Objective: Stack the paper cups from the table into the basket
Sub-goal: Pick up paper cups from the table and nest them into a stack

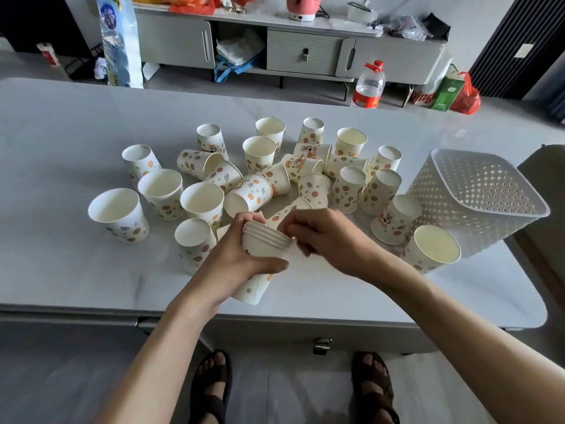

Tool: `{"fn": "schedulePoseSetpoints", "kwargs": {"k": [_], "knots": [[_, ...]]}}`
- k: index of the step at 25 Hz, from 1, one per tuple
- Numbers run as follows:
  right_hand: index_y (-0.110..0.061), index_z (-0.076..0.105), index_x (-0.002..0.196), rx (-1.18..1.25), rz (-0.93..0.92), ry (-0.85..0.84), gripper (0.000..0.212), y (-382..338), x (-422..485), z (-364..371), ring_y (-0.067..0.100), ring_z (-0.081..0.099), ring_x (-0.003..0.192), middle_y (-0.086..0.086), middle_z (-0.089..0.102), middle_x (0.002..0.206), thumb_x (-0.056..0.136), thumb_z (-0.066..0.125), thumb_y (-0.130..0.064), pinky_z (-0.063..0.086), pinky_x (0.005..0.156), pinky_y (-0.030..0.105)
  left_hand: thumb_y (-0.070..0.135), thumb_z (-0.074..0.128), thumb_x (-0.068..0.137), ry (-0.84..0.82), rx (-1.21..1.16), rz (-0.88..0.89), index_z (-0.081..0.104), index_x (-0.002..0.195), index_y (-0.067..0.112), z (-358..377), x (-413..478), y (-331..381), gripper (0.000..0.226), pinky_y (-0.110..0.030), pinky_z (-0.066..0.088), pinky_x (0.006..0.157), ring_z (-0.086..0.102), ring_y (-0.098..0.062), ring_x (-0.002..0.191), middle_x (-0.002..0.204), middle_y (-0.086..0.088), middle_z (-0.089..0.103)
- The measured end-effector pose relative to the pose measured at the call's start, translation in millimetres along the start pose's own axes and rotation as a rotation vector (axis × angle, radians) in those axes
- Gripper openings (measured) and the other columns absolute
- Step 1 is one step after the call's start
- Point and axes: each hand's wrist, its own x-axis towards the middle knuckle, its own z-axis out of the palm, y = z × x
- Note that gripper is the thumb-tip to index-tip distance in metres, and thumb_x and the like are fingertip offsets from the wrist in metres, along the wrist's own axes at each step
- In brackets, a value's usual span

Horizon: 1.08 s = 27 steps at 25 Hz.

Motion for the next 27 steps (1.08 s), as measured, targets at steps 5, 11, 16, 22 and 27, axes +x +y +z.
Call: {"fn": "schedulePoseSetpoints", "kwargs": {"k": [5, 11, 16, 22, 27], "knots": [[-0.018, 0.065, 0.116, -0.209, 0.391, 0.452, 0.032, 41.5, 25.2, 1.6, 0.014, 0.061, 0.091, -0.005, 0.067, 0.107, 0.088, 0.068, -0.033, 0.051, 0.083, 0.035, 0.020, 0.088, 0.051, 0.055, -0.032, 0.008, 0.055, 0.111, 0.032, 0.5, 4.4, -4.1, 0.069, -0.017, 0.051, 0.065, 0.065, 0.000, 0.081, 0.102, 0.004, 0.067], [-0.015, 0.071, 0.088, 0.108, 0.453, 0.374, 0.014, 60.6, 28.0, 13.6, -0.002, 0.049, 0.041, -0.002, 0.062, 0.062, 0.092, 0.063, -0.026, 0.035, 0.044, 0.010, 0.020, 0.088, 0.050, 0.018, -0.025, -0.023, 0.055, 0.110, 0.033, 0.4, 5.7, -8.7, 0.070, -0.022, 0.056, 0.071, 0.062, -0.010, 0.096, 0.109, 0.007, 0.063], [-0.017, 0.072, 0.088, 0.175, 0.448, 0.433, 0.019, 62.1, 2.5, -7.0, -0.002, 0.047, 0.041, -0.001, 0.060, 0.058, 0.095, 0.058, -0.028, 0.036, 0.052, 0.018, 0.020, 0.088, 0.050, 0.005, 0.000, -0.032, 0.053, 0.114, 0.032, 0.8, 5.6, -6.5, 0.074, -0.035, 0.060, 0.082, 0.062, -0.019, 0.103, 0.112, 0.004, 0.061], [-0.020, 0.072, 0.079, 0.276, 0.325, 0.520, 0.022, 42.0, -14.5, -27.8, 0.012, 0.041, 0.051, 0.000, 0.053, 0.052, 0.093, 0.058, -0.030, 0.034, 0.055, 0.030, 0.028, 0.092, 0.051, -0.038, 0.128, -0.018, 0.047, 0.130, 0.044, 4.6, 4.9, -3.0, 0.092, -0.027, 0.055, 0.086, 0.061, -0.005, 0.101, 0.116, 0.015, 0.059], [-0.025, 0.070, 0.080, 0.036, 0.057, 0.131, 0.017, 7.8, -12.4, -5.9, 0.003, 0.045, 0.047, -0.009, 0.053, 0.051, 0.094, 0.061, -0.025, 0.036, 0.053, 0.014, 0.032, 0.092, 0.051, -0.071, 0.152, 0.023, 0.042, 0.133, 0.054, 9.5, 5.2, -1.6, 0.099, -0.028, 0.048, 0.096, 0.055, -0.003, 0.117, 0.124, 0.021, 0.058]]}}
